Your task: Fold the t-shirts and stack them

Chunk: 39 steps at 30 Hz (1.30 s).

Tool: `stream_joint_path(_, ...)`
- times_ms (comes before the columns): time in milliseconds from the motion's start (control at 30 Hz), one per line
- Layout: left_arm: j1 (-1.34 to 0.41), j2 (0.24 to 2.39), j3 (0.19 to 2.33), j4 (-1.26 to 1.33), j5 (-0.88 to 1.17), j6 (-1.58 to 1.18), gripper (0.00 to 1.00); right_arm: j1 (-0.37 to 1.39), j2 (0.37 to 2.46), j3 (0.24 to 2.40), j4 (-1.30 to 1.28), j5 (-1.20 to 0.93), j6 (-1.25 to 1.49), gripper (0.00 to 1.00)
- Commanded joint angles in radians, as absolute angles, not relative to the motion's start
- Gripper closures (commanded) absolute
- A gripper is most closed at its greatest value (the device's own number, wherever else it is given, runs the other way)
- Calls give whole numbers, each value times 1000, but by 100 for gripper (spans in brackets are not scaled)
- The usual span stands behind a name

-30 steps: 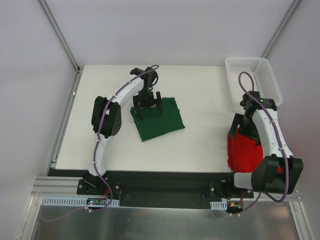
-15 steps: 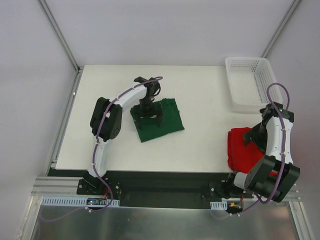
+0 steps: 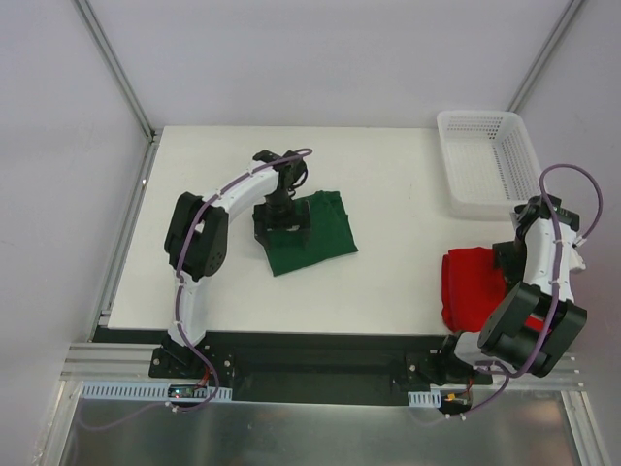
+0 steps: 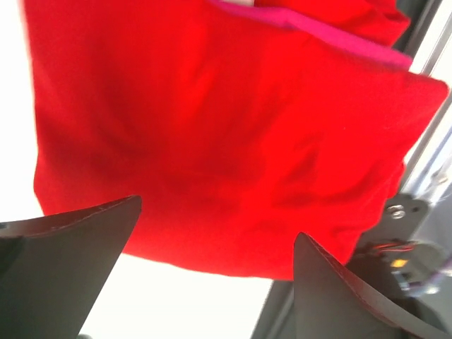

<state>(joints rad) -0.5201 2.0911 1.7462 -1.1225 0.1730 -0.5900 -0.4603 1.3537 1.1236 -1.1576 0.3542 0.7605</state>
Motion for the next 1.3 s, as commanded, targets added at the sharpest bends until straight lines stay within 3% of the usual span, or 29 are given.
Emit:
stream_joint_path(0,-537,2023,1720,-1134,155,-581,1,-483,1347,1098,-1082,339,891,4)
stream_joint_path(400,-537,2031,1749,-1127,169,-594,1,-518,1423,977,-856,288,756,4)
stream_joint_path(900,-528,2339,2198,-1207,184,-770,1,-543,1499,966,-815,250,670,4)
stream_joint_path(1267,-538,2463,2172,-1307,31,-764,1,-551,1519,996,-819,207,629,4)
